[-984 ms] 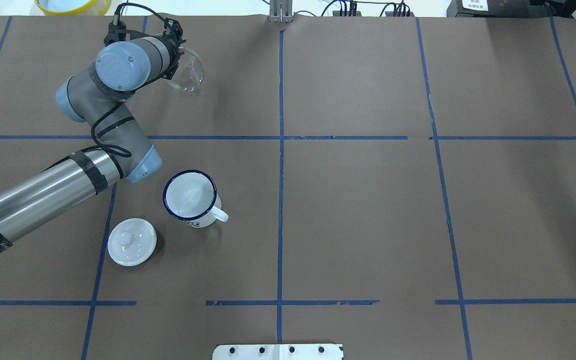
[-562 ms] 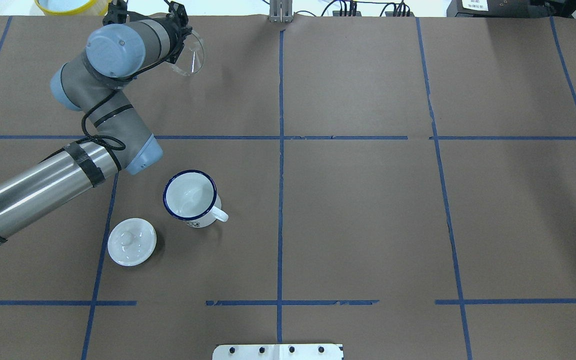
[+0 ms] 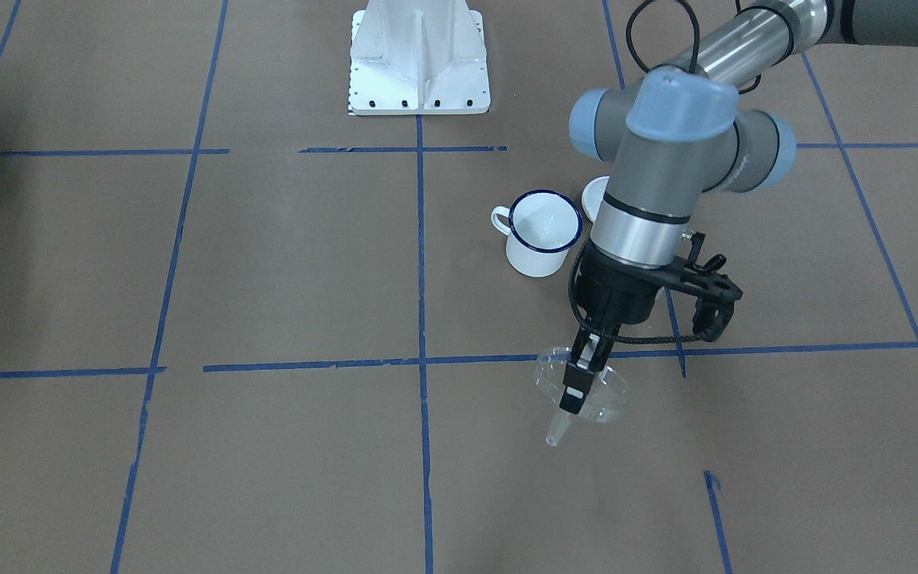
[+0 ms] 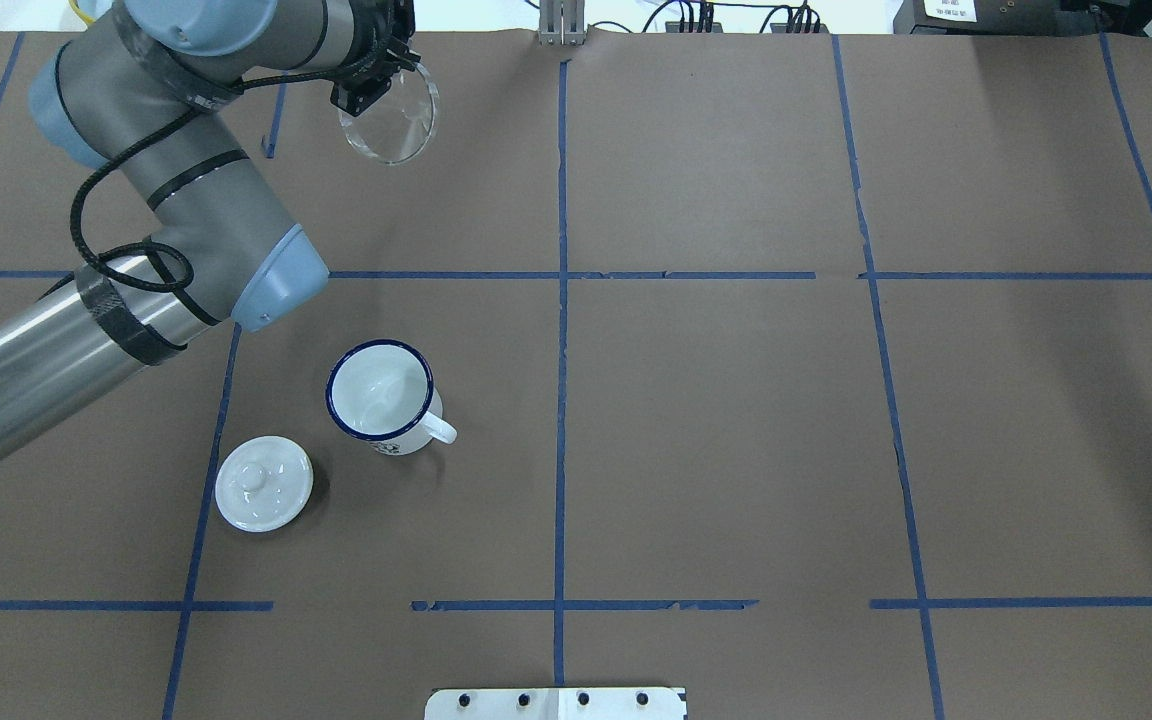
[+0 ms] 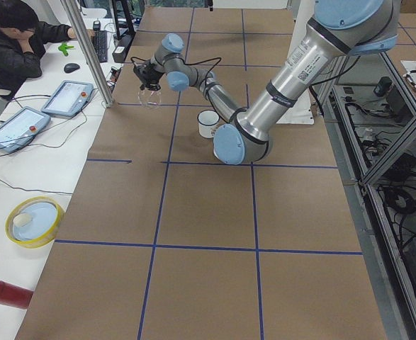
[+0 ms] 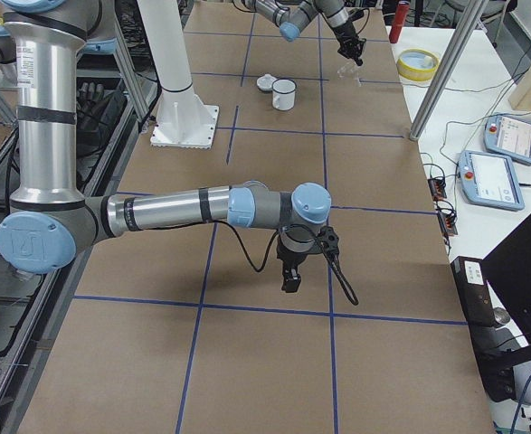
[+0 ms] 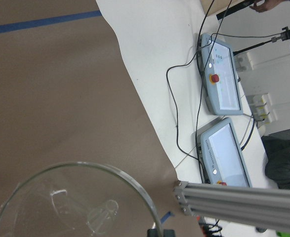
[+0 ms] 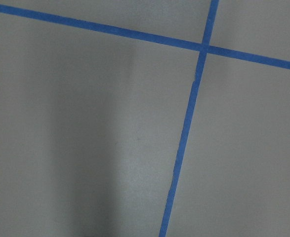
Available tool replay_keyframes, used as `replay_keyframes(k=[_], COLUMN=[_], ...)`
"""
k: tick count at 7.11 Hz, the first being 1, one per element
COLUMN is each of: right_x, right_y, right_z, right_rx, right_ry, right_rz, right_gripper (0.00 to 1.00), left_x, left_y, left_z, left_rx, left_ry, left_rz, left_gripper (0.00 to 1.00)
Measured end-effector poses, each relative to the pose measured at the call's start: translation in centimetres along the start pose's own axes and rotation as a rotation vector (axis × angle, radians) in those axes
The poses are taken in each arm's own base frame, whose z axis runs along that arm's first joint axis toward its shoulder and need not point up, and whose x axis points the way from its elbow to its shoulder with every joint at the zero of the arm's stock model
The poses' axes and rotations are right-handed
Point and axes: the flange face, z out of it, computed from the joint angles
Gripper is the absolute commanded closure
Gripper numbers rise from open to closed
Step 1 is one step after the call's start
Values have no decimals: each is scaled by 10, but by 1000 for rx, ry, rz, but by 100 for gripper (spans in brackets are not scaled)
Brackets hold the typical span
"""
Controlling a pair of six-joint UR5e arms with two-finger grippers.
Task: Place funnel on cup
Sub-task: 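Carry the funnel over the open mug and lower it in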
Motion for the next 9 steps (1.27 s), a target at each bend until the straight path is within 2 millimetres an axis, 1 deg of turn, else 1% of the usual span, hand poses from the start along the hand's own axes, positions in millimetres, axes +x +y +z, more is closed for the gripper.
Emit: replay_keyframes(k=[1,2,3,4,5,6,7,8,9], right_x=[0,0,0,0,0,0,0,0,0], right_y=[0,0,0,0,0,0,0,0,0], right_z=[0,0,0,0,0,0,0,0,0], right_rx=[0,0,0,0,0,0,0,0,0], right_ry=[0,0,0,0,0,0,0,0,0], right_rz=[0,0,0,0,0,0,0,0,0], right_gripper=[0,0,0,0,0,0,0,0,0], left_x=[1,-3,-7,-12,-23,-39,-58,-79,-96], left_y=[16,29,39,54,75,101,120,127,132], left_z=[-38,-73,-101,-116,-113,-94,-70,-45,-25], left_rx=[-36,-60,-87,-130,-174,-215,-247,-267,-274], left_ry=[-94,-192,-287,-390,-479,-547,-582,-591,-595], left_rz=[73,133,181,232,285,335,371,394,412], left_gripper=[100,100,100,100,100,100,100,100,100])
